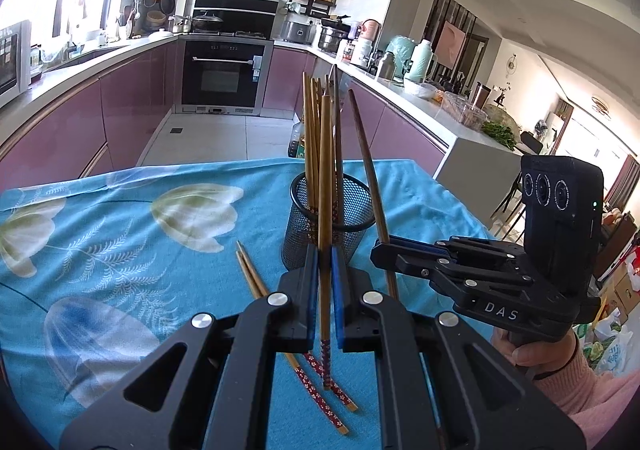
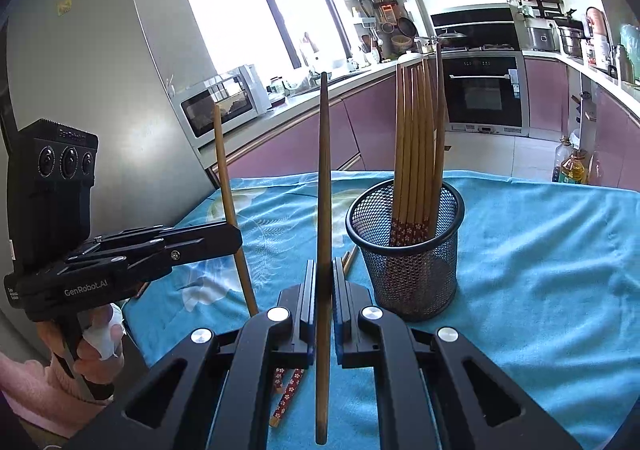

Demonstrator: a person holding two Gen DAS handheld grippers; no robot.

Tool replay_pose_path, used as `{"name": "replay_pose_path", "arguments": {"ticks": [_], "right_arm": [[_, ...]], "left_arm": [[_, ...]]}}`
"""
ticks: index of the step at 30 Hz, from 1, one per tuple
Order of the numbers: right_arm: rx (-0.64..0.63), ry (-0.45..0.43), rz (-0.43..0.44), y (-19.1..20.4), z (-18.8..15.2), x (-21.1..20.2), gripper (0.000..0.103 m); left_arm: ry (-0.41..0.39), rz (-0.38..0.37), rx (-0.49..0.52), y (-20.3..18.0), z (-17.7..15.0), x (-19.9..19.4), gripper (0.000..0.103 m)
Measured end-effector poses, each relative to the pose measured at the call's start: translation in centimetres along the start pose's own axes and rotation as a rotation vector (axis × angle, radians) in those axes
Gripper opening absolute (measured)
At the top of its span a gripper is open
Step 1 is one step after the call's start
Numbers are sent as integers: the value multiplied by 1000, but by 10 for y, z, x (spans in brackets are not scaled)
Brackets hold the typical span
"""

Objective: Organize utensils

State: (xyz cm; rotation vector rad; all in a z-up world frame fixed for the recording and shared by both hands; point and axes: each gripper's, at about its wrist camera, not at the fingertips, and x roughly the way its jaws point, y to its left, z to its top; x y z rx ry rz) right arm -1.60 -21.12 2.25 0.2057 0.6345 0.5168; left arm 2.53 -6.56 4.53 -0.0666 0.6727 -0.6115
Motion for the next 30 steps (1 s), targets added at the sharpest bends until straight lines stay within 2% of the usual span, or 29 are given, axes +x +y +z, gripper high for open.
{"name": "replay_pose_path", "arguments": {"ticks": [30], "right_arm": [[-7, -57, -23, -5, 18, -12, 6]], "left_arm": [[-46, -8, 22, -7, 22, -6, 7]]}}
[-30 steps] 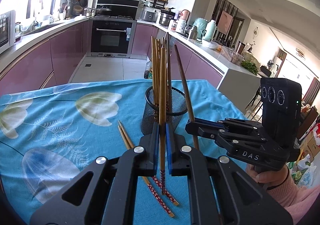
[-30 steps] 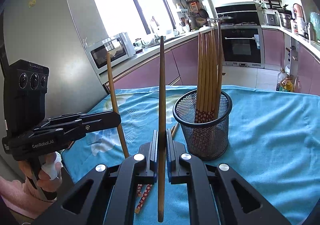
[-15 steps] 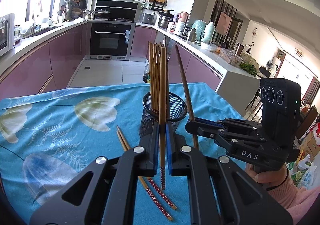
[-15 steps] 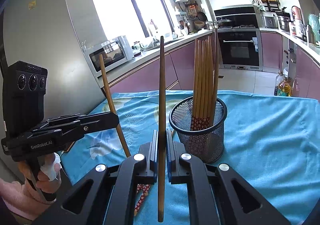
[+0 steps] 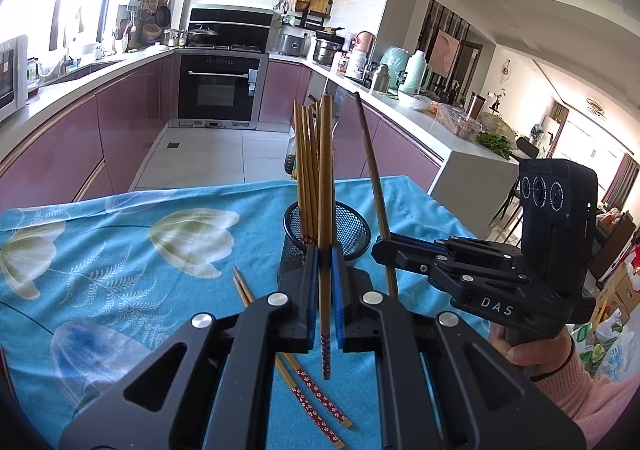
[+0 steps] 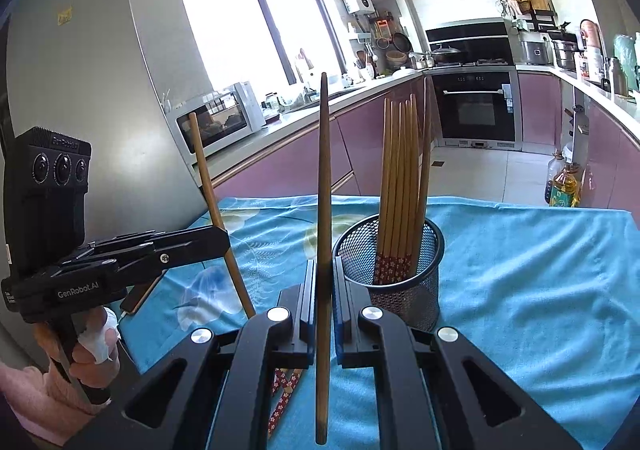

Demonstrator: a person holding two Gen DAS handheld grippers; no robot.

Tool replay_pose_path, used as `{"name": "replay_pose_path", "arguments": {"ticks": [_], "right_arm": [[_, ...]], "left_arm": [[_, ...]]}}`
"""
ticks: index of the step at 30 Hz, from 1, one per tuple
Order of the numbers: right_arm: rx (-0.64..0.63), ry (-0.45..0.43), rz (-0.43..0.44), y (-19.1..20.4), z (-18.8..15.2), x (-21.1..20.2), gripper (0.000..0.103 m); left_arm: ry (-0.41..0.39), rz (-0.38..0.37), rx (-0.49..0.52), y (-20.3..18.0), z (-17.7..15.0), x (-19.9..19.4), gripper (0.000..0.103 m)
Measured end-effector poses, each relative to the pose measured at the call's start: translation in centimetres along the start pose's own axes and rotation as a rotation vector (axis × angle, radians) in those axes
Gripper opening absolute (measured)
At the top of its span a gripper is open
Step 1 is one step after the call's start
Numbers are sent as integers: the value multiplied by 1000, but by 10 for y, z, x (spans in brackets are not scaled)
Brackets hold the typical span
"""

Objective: Organize utensils

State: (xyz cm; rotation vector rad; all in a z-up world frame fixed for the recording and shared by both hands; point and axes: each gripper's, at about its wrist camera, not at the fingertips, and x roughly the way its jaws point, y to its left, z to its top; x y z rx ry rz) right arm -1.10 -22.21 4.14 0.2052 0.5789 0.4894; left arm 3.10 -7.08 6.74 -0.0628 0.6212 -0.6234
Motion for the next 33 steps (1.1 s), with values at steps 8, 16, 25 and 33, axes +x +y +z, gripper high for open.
{"name": "replay_pose_path", "arguments": {"ticks": [8, 16, 25, 33], "right_arm": [[-5, -32, -2, 0, 13, -3, 6], [-7, -65, -7, -3, 26, -2, 6], [-8, -87, -3, -6, 37, -2, 6], [-11, -98, -1, -8, 45, 0, 6]], "left_arm": [[-27, 0, 13, -2, 11, -4, 7], [-55, 2, 22, -4, 24, -6, 7], [-75, 9, 35, -9, 36, -5, 7], [-86, 15, 47, -12, 41, -4, 7]]}}
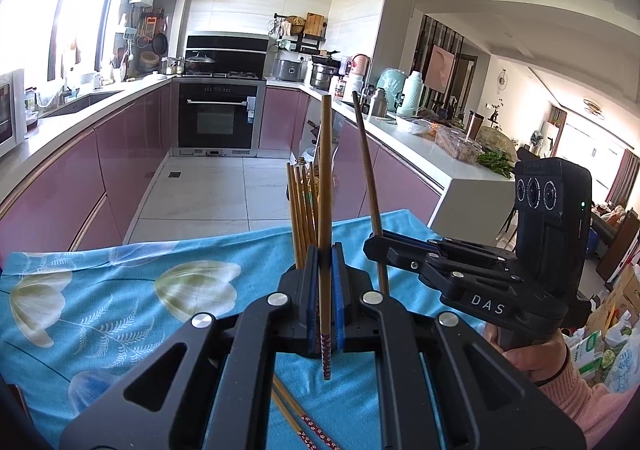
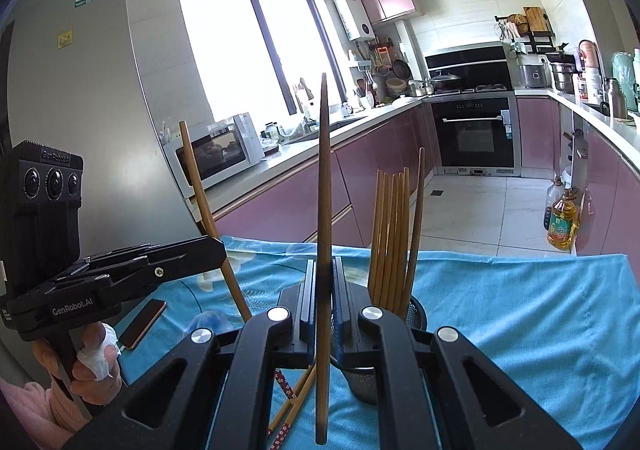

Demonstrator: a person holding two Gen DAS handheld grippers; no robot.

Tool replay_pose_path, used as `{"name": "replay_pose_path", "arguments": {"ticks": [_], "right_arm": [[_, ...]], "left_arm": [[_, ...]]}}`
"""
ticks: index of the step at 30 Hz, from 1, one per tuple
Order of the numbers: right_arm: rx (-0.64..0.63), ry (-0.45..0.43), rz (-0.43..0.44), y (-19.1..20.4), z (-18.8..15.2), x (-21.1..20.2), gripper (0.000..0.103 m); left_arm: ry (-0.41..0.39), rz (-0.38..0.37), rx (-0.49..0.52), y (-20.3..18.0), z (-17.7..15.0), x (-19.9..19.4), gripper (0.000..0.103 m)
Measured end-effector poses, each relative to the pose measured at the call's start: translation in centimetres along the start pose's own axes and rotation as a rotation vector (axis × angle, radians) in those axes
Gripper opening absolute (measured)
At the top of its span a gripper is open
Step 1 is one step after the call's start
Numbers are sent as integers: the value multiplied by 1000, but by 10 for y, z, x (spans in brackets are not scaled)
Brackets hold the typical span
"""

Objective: Organize utensils

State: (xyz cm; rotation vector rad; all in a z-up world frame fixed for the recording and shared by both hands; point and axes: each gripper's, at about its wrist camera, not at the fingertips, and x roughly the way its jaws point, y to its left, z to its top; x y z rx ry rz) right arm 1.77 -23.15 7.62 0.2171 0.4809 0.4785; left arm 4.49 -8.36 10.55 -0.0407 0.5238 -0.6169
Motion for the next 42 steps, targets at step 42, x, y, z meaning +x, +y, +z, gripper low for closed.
{"name": "replay_pose_path", "arguments": {"ticks": [42], "right_arm": [[11, -47, -11, -8, 27, 18, 6]], "left_arm": [[-57, 10, 2, -4, 35, -3, 7]]}}
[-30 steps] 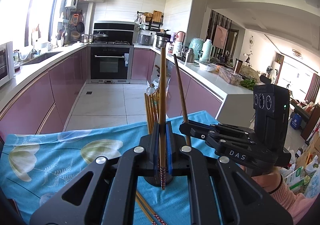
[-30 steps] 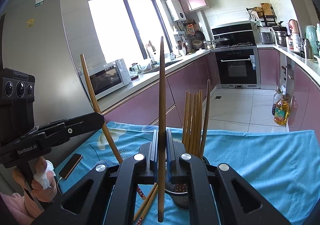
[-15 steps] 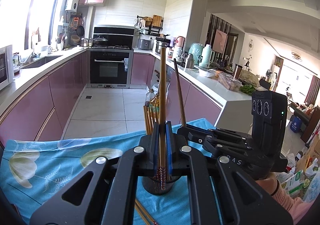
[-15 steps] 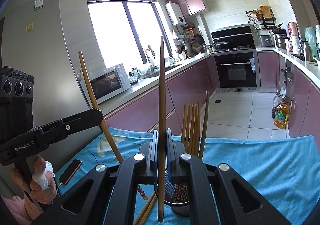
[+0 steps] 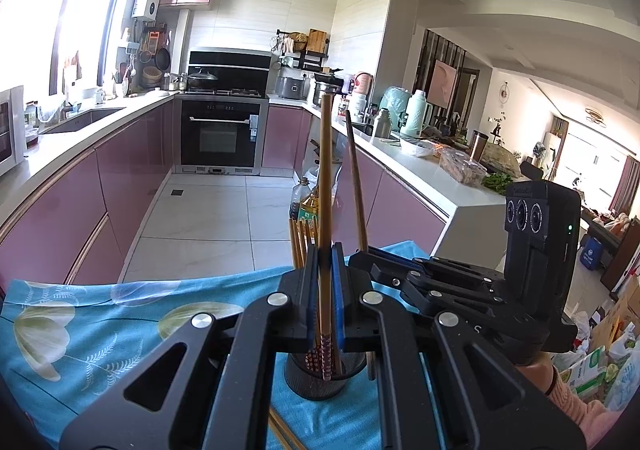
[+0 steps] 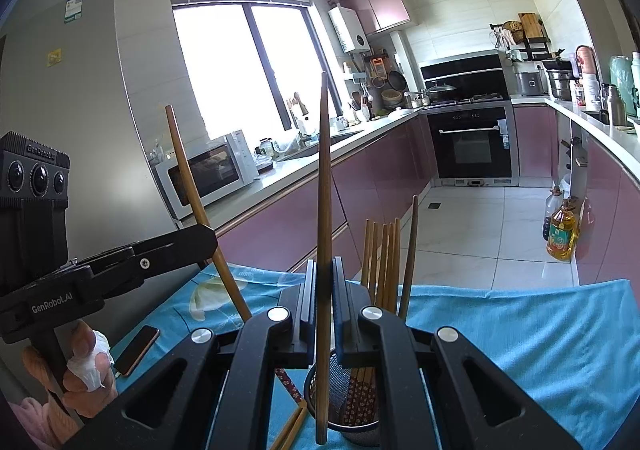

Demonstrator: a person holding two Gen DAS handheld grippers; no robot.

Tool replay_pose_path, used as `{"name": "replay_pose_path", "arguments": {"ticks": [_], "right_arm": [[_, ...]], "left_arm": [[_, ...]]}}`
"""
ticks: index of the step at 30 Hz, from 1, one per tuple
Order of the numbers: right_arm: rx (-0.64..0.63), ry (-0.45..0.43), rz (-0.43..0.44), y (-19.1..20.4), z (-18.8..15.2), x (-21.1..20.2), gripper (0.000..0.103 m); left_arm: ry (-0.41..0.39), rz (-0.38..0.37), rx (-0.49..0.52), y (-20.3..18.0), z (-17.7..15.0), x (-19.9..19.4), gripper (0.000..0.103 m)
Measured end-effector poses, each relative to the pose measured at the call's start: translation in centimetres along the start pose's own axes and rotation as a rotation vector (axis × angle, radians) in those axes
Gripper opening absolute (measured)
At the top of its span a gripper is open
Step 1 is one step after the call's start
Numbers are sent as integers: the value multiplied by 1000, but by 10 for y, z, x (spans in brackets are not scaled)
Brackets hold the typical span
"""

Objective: Organize utensils

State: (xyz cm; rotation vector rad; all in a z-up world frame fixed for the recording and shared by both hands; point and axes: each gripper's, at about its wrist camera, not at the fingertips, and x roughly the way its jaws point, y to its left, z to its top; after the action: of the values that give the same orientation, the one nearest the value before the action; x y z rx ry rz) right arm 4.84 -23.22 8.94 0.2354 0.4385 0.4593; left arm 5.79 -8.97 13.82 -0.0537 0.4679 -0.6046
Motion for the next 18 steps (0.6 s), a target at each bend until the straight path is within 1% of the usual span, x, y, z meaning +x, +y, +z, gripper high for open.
{"name": "replay_pose_path", "arguments": {"ticks": [18], "right_arm": [[7, 0, -26, -1, 1, 4, 6]], "left_arm": [[9, 0, -6, -4, 0, 4, 7]]}}
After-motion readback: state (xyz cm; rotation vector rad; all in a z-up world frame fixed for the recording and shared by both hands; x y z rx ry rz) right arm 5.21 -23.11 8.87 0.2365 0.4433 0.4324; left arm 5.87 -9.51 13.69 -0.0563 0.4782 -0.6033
